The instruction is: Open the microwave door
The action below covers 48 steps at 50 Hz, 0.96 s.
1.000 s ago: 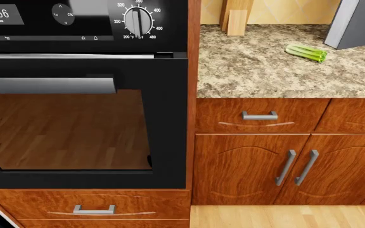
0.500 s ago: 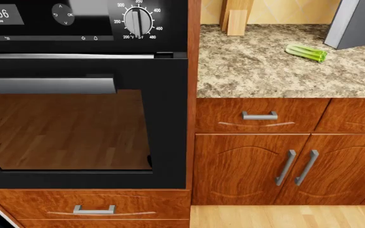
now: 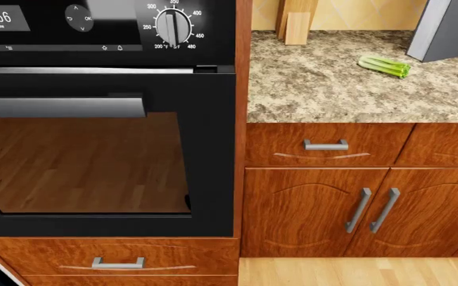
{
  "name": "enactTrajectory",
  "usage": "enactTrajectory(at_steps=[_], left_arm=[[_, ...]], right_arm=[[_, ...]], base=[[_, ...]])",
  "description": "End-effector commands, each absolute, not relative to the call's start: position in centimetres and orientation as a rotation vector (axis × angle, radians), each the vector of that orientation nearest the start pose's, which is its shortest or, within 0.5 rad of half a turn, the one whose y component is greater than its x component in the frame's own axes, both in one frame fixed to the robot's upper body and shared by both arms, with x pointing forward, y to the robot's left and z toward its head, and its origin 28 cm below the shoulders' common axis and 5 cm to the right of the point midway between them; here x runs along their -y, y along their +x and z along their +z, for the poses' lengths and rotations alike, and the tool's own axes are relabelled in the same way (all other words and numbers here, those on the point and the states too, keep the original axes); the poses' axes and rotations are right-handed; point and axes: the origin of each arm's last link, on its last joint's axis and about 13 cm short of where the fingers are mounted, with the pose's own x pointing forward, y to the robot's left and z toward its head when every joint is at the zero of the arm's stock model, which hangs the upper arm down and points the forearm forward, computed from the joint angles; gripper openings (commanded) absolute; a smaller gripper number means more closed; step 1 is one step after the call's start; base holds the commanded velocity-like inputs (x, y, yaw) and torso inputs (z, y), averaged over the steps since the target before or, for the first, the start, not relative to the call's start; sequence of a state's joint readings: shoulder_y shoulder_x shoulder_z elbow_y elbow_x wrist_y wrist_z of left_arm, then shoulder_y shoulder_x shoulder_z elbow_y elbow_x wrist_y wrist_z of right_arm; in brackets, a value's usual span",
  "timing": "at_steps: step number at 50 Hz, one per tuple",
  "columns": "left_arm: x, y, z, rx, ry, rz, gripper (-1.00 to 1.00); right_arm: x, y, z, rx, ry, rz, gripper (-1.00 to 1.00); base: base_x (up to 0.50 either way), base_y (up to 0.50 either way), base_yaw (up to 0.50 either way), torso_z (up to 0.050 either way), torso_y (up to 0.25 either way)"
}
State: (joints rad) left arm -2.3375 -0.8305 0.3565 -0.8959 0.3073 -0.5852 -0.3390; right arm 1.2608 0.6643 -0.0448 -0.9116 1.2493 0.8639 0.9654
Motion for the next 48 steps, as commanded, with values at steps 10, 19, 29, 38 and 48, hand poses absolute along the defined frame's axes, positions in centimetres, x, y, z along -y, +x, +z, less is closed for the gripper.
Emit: enactTrajectory(at_steps=[10,19,29,38,48], left_arm=[[-54.1,11.3,50.5,0.471,0.164,1.634,1.0],[-55.4,8.7,49.0,0.407,0.182,1.717,1.0],[-55.9,6.2,48.2,0.392,0.192,1.781,1.0],[-56.0,6.0,48.1,0.386,0.195,1.79,1.0],[-55.5,7.4,49.0,0.419,0.204,1.704,1.0]], right_arm=[[11.3,16.8,36.5,0.924,0.026,0.01,1.0],[11.1,16.9,36.4,0.924,0.027,0.015,1.0],[11.0,17.0,36.5,0.924,0.031,0.023,1.0],[10.9,17.0,36.4,0.923,0.031,0.023,1.0],[11.0,17.0,36.3,0.92,0.034,0.023,1.0]], base=[[0.0,0.0,0.0,0.0,0.002],[0.0,0.0,0.0,0.0,0.002],[0.0,0.0,0.0,0.0,0.004],[0.0,0.0,0.01,0.0,0.004],[0.0,0.0,0.01,0.0,0.005]])
